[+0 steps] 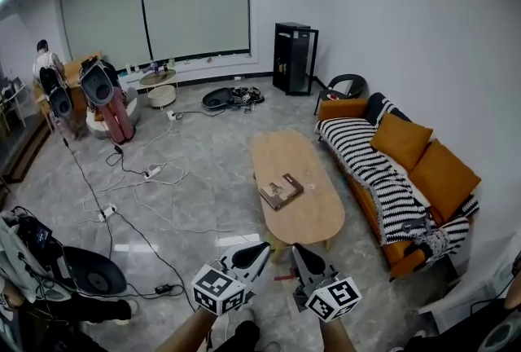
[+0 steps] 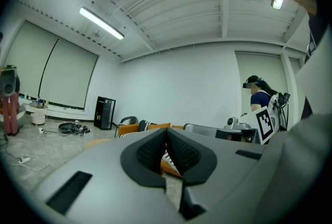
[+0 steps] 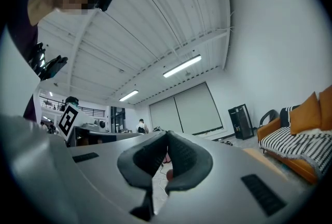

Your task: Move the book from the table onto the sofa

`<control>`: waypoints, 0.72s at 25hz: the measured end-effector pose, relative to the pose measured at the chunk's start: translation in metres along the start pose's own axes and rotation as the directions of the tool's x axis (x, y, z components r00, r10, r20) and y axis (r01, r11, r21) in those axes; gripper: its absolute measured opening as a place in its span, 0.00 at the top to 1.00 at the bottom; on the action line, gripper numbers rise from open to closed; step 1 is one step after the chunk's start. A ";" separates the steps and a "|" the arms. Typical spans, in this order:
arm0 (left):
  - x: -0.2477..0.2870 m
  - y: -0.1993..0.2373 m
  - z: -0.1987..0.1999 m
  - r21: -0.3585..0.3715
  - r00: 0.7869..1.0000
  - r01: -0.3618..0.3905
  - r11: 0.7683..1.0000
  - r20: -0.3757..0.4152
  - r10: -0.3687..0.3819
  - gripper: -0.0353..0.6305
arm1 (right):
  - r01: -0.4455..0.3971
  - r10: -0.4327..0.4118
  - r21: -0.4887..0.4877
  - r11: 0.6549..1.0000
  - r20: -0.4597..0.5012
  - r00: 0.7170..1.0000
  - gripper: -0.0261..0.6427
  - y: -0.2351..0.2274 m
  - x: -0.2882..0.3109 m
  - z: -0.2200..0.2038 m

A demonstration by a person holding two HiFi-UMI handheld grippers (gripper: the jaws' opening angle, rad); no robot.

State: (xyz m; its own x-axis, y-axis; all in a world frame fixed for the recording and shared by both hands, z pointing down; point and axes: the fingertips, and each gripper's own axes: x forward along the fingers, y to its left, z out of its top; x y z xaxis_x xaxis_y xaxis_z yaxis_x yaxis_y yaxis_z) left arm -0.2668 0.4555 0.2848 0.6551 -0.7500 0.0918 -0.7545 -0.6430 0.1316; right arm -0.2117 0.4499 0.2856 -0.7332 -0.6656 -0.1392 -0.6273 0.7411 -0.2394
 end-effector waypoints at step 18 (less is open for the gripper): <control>0.061 0.163 0.025 -0.020 1.000 0.011 1.000 0.009 -0.011 0.92 | 0.032 -0.031 0.024 0.999 -0.006 0.999 0.93 -0.068 0.155 -0.011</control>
State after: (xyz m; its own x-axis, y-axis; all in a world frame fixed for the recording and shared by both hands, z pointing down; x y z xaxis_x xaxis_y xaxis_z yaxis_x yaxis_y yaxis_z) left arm -0.3509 0.3011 0.2872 0.6626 -0.7445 0.0814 -0.7465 -0.6477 0.1523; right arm -0.2854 0.2975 0.2904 -0.7145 -0.6881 -0.1263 -0.6436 0.7173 -0.2669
